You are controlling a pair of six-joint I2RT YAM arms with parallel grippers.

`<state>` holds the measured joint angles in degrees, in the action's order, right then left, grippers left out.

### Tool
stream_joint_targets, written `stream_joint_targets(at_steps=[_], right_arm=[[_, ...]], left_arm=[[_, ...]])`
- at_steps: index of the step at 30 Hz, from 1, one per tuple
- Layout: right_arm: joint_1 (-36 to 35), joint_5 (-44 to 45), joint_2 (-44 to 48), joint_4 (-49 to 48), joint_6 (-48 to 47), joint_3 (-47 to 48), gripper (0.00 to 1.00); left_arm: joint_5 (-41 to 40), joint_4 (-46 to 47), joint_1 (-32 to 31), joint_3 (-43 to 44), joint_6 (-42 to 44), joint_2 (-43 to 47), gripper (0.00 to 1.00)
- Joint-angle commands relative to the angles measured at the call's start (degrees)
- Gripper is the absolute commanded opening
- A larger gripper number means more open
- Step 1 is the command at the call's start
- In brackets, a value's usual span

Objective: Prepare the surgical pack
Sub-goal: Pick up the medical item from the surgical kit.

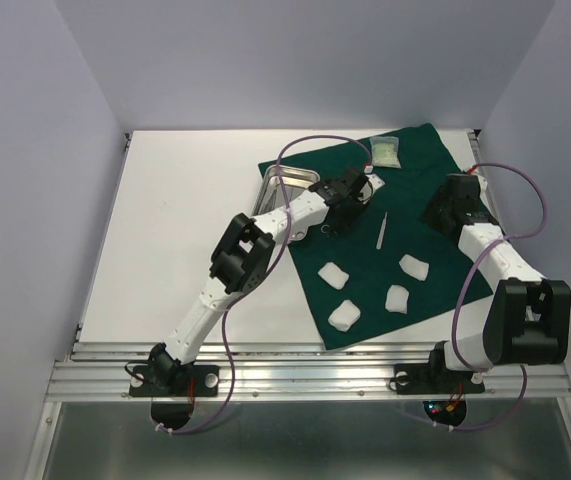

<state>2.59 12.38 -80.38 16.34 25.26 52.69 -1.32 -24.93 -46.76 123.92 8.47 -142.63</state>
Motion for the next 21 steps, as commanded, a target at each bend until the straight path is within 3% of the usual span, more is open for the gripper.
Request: stream_joint_targets(at_steps=[1, 10, 18, 21], right_arm=[[0.13, 0.01, 2.07, -0.43, -0.47, 0.66, 0.57], [0.13, 0.01, 2.42, -0.25, -0.29, 1.02, 0.57], [0.13, 0.1, 2.6, -0.08, -0.47, 1.1, 0.57], [0.13, 0.27, 2.77, 0.1, -0.47, 1.19, 0.57]], left_arm=[[-0.08, -0.82, 0.09, 3.08, 0.23, -1.6, 0.49], [1.06, -2.14, 0.44, 3.79, -0.65, -3.1, 0.21], [2.38, 0.66, 0.36, 1.77, -1.61, 5.86, 0.01], [1.94, 1.37, 0.44, 0.36, -1.88, 9.73, 0.0]])
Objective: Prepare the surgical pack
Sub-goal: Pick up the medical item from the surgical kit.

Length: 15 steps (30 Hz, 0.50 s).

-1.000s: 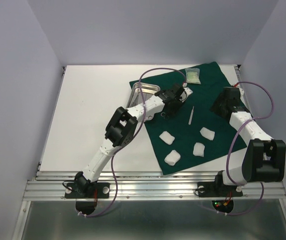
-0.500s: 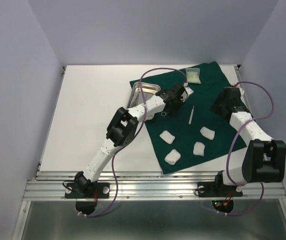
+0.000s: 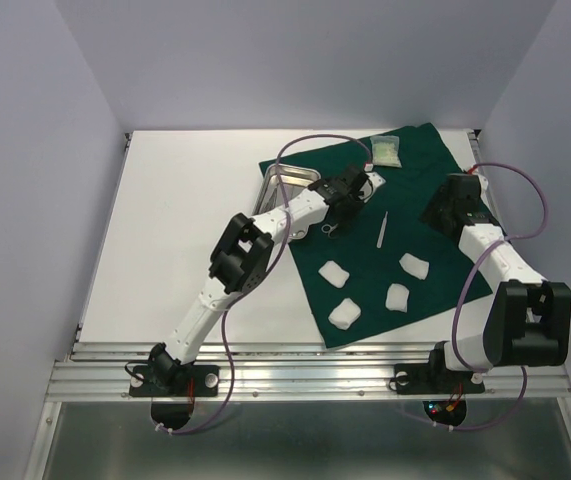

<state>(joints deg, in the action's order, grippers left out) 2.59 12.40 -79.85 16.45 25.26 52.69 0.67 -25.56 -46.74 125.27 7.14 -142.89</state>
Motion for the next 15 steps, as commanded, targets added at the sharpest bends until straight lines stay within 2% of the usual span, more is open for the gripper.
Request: stream_joint_targets(at_steps=[1, 11, 15], right_arm=[[0.13, 0.25, 2.25, -0.1, -0.47, 1.28, 0.57], [0.13, -0.01, 2.6, 0.16, -0.29, 1.28, 0.57], [0.13, 0.08, 2.77, 0.16, -0.29, 1.1, 0.57]], left_arm=[[-0.05, 2.27, 0.51, -1.26, -0.63, 11.3, 0.0], [-0.05, 2.62, 2.53, -2.84, -2.65, 16.06, 0.0], [-5.67, 1.83, 4.89, -3.28, -5.45, 16.94, 0.0]])
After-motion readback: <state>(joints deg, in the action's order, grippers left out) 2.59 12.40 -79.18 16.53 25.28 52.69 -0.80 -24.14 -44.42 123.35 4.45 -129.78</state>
